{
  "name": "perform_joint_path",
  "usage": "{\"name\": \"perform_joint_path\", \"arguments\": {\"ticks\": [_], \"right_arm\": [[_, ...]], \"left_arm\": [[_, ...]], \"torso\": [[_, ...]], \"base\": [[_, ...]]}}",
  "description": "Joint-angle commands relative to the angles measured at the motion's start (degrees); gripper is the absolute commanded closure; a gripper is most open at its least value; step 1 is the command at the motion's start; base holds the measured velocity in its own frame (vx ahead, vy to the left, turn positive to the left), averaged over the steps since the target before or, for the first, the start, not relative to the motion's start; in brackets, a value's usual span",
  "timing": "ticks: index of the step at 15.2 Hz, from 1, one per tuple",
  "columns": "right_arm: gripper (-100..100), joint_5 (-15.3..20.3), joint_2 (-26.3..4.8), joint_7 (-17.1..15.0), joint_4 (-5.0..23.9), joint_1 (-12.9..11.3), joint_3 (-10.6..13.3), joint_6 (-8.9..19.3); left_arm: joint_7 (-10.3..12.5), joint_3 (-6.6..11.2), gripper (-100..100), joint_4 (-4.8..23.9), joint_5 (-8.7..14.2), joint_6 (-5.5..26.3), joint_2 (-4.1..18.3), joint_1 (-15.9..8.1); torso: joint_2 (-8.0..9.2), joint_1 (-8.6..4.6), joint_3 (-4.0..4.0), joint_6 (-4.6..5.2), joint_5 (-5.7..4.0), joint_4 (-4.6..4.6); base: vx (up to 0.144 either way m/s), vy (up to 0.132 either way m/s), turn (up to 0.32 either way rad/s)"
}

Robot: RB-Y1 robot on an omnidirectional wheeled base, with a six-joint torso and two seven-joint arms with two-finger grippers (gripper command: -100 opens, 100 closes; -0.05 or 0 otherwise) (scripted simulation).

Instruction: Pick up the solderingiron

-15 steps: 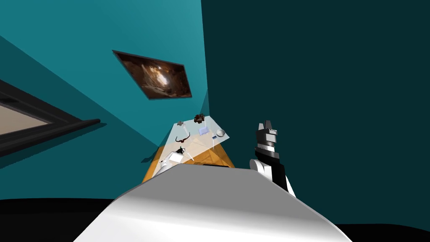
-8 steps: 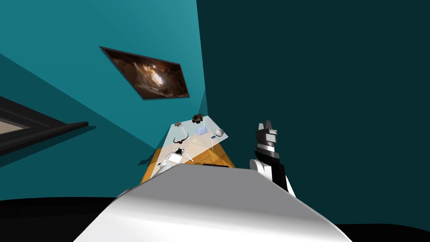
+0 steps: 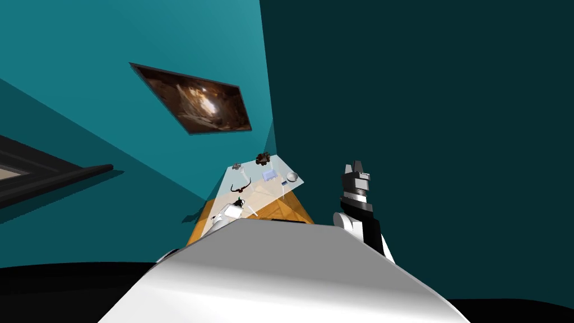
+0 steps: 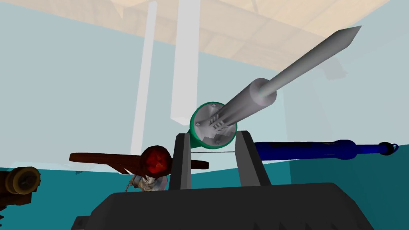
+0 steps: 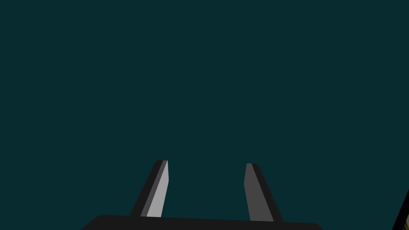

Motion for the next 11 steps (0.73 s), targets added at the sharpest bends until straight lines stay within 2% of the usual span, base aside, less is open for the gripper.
{"name": "perform_joint_path", "arguments": {"ticks": [1, 2, 4, 5, 10, 11], "right_arm": [[0, 0.0, 0.0, 0.0, 0.0, 0.0, 0.0, 0.0], [0, 0.0, 0.0, 0.0, 0.0, 0.0, 0.0, 0.0], [0, 0.0, 0.0, 0.0, 0.0, 0.01, 0.0, 0.0], [0, 0.0, 0.0, 0.0, 0.0, 0.01, 0.0, 0.0], [0, 0.0, 0.0, 0.0, 0.0, 0.01, 0.0, 0.0], [0, 0.0, 0.0, 0.0, 0.0, 0.01, 0.0, 0.0]], "left_arm": [[0.0, 0.0, 100, 0.0, 0.0, 0.0, 0.0, 0.0], [-0.75, -0.39, 100, -2.34, 0.34, 1.21, -0.2, 0.71], [-1.48, -0.74, 100, -4.5, 0.69, 2.42, -0.36, 1.36], [-1.48, -0.74, 100, -4.5, 0.69, 2.42, -0.36, 1.36], [-3.3, -1.62, 100, -9.92, 1.55, 5.45, -0.73, 2.99], [-2.85, -1.42, 100, -8.49, 1.43, 4.62, -0.58, 2.46]], "torso": [[0.0, 0.0, 0.0, 0.0, 0.0, 0.0], [-0.01, 0.0, -0.01, 0.0, 0.0, 0.0], [-0.04, -0.04, -0.03, -0.06, -0.03, -0.02], [-0.06, -0.06, -0.04, -0.05, -0.03, -0.02], [-0.04, -0.08, -0.02, -0.04, -0.05, 0.0], [-0.03, -0.09, -0.02, -0.04, -0.04, -0.01]], "base": [[0.0, 0.0, 0.0], [0.008, -0.004, 0.091], [0.019, -0.011, 0.149], [0.015, -0.014, 0.064], [0.01, -0.01, 0.081], [0.006, -0.008, 0.035]]}}
